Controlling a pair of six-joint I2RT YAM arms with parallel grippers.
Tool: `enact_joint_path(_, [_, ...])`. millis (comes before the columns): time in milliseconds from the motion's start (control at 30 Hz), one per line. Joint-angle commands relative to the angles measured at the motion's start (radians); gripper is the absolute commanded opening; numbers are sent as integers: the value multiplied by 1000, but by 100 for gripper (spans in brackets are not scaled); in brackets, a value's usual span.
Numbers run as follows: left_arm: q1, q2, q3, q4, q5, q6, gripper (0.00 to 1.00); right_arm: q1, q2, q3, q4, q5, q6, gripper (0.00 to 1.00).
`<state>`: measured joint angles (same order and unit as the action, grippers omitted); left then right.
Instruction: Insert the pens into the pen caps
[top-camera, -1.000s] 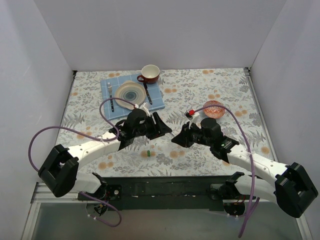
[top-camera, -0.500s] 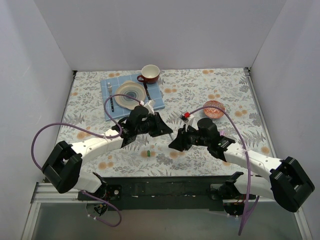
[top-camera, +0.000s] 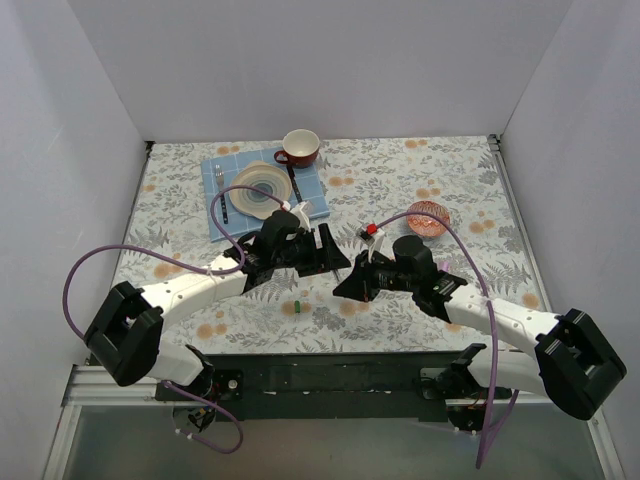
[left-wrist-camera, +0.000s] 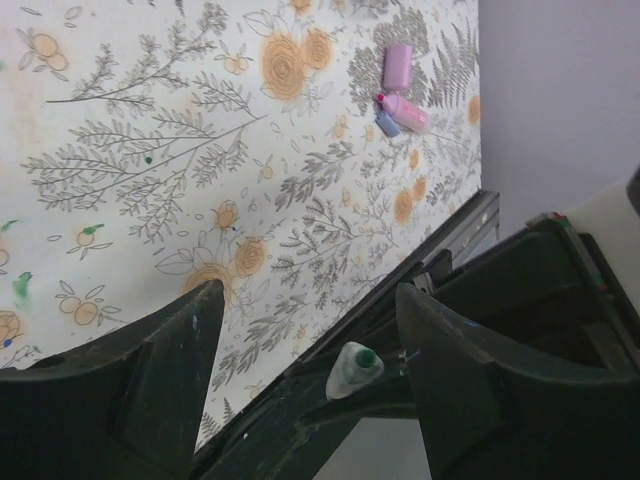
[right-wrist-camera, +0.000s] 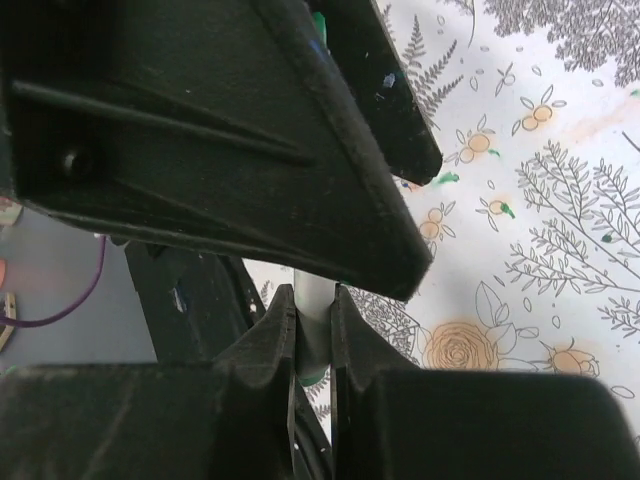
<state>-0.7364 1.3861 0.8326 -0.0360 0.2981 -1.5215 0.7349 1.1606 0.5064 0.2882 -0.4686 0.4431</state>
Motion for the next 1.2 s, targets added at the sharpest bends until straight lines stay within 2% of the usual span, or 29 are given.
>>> enact_joint_path(0, [-3, -61, 80, -171, -160, 18, 71, 4, -38, -17, 88, 17, 28, 1])
enact_joint_path(100, [-1, -90, 126, -322, -263, 15, 71, 0, -42, -16, 33, 90, 28, 1])
enact_joint_path(133, [-1, -97, 140, -361, -336, 8, 71, -5, -39, -14, 22, 102, 28, 1])
enact_joint_path(233, [-1, -142, 134, -449, -390, -3, 71, -23, -24, -19, -1, 113, 32, 1])
enact_joint_path(433, [0, -260, 40, -452, -353, -15, 68, -38, -7, -23, -33, 133, 34, 1])
enact_joint_path(600, [0, -271, -33, -466, -346, -35, 67, -63, 4, -25, -57, 148, 31, 1])
enact_joint_path(867, [-1, -118, -52, -424, -261, 15, 49, -69, -33, -37, -43, 143, 36, 1])
enact_joint_path(1167, [-1, 37, -33, -447, -260, 40, 44, -71, -76, -55, -34, 147, 31, 1])
